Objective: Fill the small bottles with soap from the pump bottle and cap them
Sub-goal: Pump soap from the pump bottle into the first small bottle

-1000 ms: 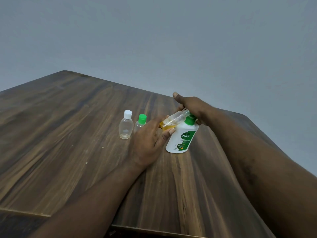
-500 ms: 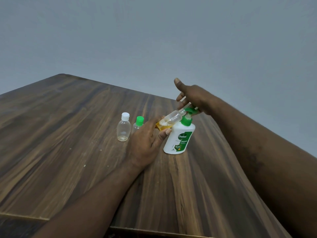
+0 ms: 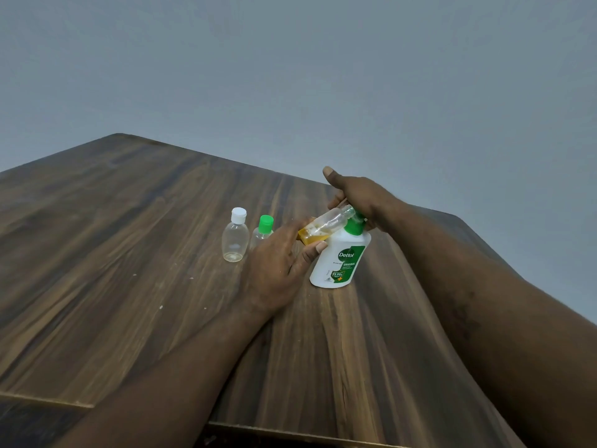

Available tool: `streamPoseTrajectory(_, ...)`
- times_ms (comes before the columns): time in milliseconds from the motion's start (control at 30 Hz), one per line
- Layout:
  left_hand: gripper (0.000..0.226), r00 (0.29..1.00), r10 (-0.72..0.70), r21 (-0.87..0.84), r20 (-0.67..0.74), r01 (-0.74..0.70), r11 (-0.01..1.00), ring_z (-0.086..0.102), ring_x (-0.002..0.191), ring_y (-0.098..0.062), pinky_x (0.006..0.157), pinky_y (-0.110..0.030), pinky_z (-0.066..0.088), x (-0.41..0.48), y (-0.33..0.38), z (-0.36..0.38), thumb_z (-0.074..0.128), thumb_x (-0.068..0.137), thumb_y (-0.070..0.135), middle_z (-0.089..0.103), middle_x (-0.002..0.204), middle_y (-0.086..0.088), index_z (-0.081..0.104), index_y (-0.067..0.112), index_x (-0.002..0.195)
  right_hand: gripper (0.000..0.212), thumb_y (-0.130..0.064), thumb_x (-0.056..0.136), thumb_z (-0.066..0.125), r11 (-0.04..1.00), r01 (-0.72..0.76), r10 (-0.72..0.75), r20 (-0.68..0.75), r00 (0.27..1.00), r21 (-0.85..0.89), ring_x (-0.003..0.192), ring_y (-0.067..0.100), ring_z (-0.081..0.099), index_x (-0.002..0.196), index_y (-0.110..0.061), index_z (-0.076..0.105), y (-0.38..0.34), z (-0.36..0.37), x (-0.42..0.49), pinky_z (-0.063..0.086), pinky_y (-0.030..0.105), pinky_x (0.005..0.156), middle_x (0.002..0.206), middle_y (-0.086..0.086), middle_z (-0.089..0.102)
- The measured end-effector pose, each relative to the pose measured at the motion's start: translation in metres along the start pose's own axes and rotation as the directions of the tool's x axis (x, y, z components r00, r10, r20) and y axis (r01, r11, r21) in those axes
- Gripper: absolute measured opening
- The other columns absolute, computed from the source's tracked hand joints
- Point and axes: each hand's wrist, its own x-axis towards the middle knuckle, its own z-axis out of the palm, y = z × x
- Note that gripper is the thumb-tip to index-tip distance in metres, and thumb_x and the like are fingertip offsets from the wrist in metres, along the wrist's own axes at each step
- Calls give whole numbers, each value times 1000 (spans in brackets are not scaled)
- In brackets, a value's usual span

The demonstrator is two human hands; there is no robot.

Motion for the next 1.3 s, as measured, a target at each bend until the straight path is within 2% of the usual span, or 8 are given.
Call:
streamPoseTrajectory(167,40,1000,9,-8,-3,-9,1000,57,79,12,65,-4,36,0,1,-1,55,100,51,56,85,33,62,24,129,81,-85,92,38,998,59,-60,-64,996,-21,84,22,71,101,-13,73,-17,-25,-8,55,32,64,98,4,75)
streamPoseTrajectory(300,42,1000,2,1,3,-2,1000,57,80,10,66,-5,35,0,1,0,53,100,54,56,88,33,60,26,131,81,-84,93,37,996,63,-68,-86,994,-63,89,25,72,101,-12,75,-12,-13,-4,57,34,69,98,5,76)
streamPoseTrajectory(433,37,1000,2,0,-1,-2,1000,55,79,14,67,-4,34,0,-1,0,58,100,46,55,88,33,63,22,129,78,-84,92,39,999,19,-20,-20,1000,-30,99,28,69,94,-14,74,2,6,0,54,49,98,103,7,74)
streamPoseTrajectory(567,33,1000,19,-5,4,-19,1000,56,80,15,68,-3,35,0,0,0,59,100,42,55,88,34,62,23,127,81,-84,92,38,998,21,-23,-23,999,-53,99,29,69,95,-13,77,4,5,3,54,51,99,104,8,75)
streamPoseTrajectory(800,37,1000,6,-5,-12,-6,1000,55,80,15,68,-3,35,0,0,0,58,100,46,55,86,34,62,25,129,85,-88,89,37,1000,-16,16,-10,1000,15,96,28,71,97,-13,76,-7,-8,-2,59,44,85,104,7,75)
streamPoseTrajectory(967,38,1000,11,-6,-4,-11,1000,55,81,14,68,-2,35,1,1,1,57,100,48,54,87,35,61,25,130,86,-85,93,32,999,-23,23,16,1000,42,96,25,66,110,-10,70,-17,-19,-6,52,35,70,107,7,68)
streamPoseTrajectory(1133,39,1000,11,-13,-7,-12,1000,55,79,15,67,-2,33,1,0,0,57,100,48,54,83,33,63,22,128,82,-89,88,36,998,-45,46,40,998,-39,107,34,67,108,-15,63,-4,2,3,55,51,95,121,12,70)
streamPoseTrajectory(1300,44,1000,15,-10,15,-15,1000,56,79,13,68,-2,35,1,1,-1,54,100,51,57,91,26,62,21,130,86,-92,86,35,999,-40,41,22,999,-30,106,34,69,103,-14,68,-3,5,4,54,54,98,116,12,72)
